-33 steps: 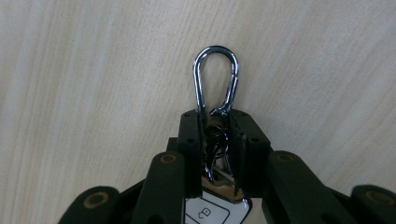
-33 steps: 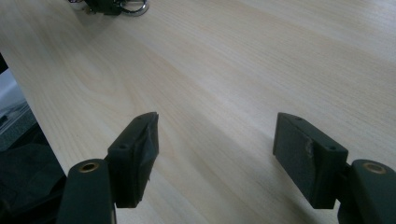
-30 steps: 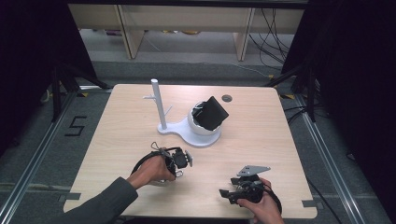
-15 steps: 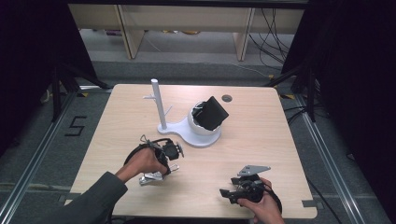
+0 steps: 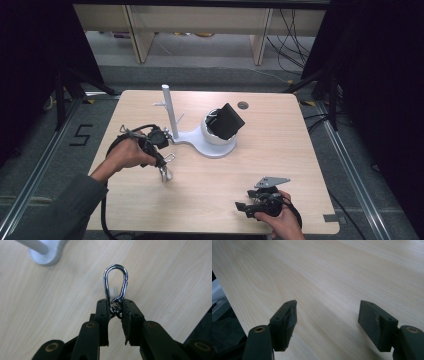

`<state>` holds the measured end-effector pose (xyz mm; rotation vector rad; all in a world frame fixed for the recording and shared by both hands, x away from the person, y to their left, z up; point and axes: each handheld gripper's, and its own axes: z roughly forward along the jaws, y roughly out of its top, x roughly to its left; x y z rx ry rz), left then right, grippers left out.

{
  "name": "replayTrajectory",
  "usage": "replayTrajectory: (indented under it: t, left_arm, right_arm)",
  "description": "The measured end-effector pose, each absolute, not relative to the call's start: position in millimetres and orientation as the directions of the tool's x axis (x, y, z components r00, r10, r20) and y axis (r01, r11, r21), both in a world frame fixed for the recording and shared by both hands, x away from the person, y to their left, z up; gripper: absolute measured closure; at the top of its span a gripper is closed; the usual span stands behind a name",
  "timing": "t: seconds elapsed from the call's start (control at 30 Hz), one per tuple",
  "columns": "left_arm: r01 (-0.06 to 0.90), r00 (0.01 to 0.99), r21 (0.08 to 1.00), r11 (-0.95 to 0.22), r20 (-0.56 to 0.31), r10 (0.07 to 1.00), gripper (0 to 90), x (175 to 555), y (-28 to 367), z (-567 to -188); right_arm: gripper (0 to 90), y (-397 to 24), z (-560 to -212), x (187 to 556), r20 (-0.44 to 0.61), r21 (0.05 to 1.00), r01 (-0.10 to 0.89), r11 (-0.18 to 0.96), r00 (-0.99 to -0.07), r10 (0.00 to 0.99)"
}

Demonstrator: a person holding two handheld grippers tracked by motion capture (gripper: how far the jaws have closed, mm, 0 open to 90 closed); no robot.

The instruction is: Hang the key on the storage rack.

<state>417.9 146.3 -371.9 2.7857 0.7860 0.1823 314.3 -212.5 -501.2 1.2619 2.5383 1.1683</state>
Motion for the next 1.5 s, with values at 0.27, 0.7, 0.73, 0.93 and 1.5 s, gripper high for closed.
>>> replayTrajectory:
  t: [0.27,0.7,0.73,0.93,1.5]
  left_arm:
    - [0.539,0.805,0.312,-0.782,0.082,0.587,75.3,427,173,-337]
    - [0.605,0.726,0.346,-0.717,0.129,0.675,75.3,455,198,-306]
    - [0.604,0.726,0.344,-0.718,0.132,0.674,75.3,457,198,-304]
    - [0.615,0.713,0.349,-0.707,0.136,0.687,75.3,469,199,-292]
    - [0.638,0.678,0.382,-0.668,0.133,0.723,75.3,497,193,-283]
  right_arm:
    - [32.5,-219,-498,316,0.275,0.645,0.680,0.349,-0.633,0.723]
    - [32.5,-219,-498,316,0.270,0.657,0.666,0.353,-0.646,0.714]
    - [32.5,-219,-498,316,0.270,0.658,0.664,0.355,-0.648,0.712]
    - [32.5,-220,-498,317,0.272,0.655,0.668,0.354,-0.645,0.714]
    - [32.4,-219,-498,316,0.286,0.642,0.682,0.351,-0.638,0.715]
